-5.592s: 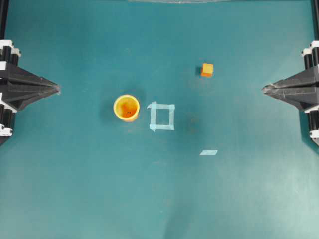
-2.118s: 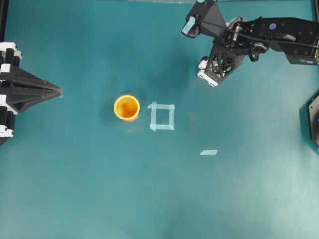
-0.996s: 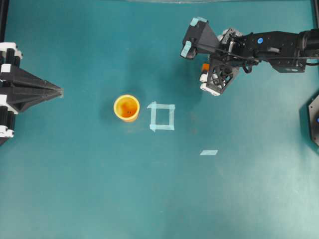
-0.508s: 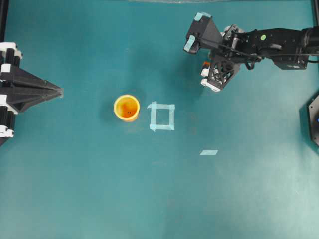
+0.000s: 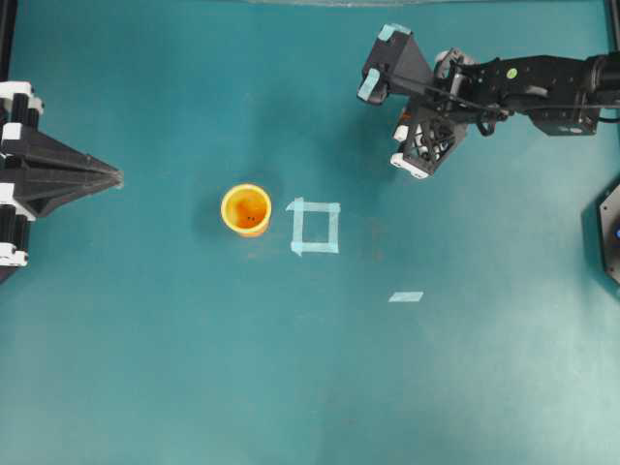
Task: Lift the orange block with right arm.
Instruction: 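Raise the right gripper holding the orange cube off the table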
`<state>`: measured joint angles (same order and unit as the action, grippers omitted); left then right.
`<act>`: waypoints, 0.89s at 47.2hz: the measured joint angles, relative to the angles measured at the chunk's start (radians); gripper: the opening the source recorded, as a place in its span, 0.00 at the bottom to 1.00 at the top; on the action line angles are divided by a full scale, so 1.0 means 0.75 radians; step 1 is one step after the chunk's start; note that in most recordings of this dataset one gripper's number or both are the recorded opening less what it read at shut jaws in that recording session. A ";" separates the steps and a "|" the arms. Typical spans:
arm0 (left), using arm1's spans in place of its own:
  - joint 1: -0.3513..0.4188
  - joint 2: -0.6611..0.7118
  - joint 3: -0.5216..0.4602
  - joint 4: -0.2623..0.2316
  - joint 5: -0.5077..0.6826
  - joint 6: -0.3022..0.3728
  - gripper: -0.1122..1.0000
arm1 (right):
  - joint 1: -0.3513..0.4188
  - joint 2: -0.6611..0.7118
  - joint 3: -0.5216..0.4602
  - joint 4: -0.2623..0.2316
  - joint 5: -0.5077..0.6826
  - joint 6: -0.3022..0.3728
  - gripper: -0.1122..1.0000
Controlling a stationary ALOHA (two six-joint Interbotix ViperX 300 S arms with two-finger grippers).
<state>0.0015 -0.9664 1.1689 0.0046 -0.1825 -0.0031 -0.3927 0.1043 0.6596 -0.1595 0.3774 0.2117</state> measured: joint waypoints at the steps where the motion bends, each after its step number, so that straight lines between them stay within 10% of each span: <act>1: 0.002 0.000 0.002 0.000 0.002 0.000 0.11 | -0.002 0.002 0.000 0.000 0.000 0.000 0.46; 42: 0.000 0.000 0.002 0.000 0.033 0.000 0.11 | 0.000 -0.254 -0.133 -0.002 0.376 -0.012 0.46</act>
<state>0.0015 -0.9664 1.1704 0.0046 -0.1580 -0.0031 -0.3927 -0.0859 0.5599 -0.1611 0.6596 0.2025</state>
